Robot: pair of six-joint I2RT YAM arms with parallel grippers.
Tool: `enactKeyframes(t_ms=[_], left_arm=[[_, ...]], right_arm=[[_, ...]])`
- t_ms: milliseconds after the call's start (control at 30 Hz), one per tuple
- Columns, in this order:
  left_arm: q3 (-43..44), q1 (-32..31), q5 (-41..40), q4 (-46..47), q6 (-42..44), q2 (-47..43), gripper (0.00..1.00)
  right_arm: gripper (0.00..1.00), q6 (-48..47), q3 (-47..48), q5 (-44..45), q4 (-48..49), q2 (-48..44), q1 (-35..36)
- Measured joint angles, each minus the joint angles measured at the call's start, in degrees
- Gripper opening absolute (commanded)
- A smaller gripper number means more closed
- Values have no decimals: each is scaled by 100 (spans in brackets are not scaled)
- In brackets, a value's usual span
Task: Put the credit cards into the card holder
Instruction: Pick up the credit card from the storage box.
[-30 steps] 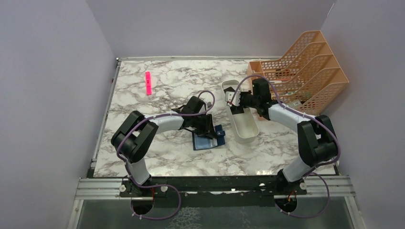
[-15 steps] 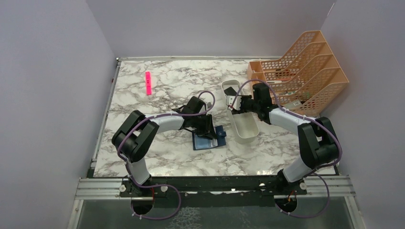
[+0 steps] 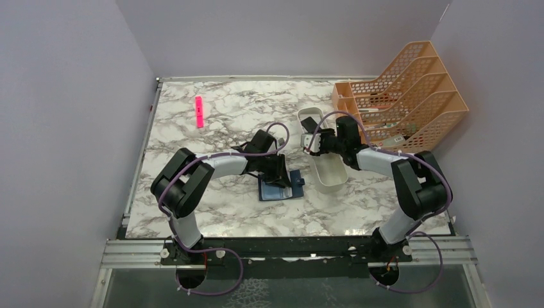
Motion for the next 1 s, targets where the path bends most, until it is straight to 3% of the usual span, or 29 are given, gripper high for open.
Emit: enactKeyframes(t_ms=[267, 767, 1000], left_arm=[[9, 0, 2, 0, 17, 0, 35], [105, 0, 0, -90, 44, 0, 34], [105, 0, 0, -101, 44, 0, 35]], right_arm=[[42, -264, 0, 258, 505, 378, 133], [1, -330, 0, 407, 573, 70, 164], [1, -317, 0, 407, 540, -109, 164]])
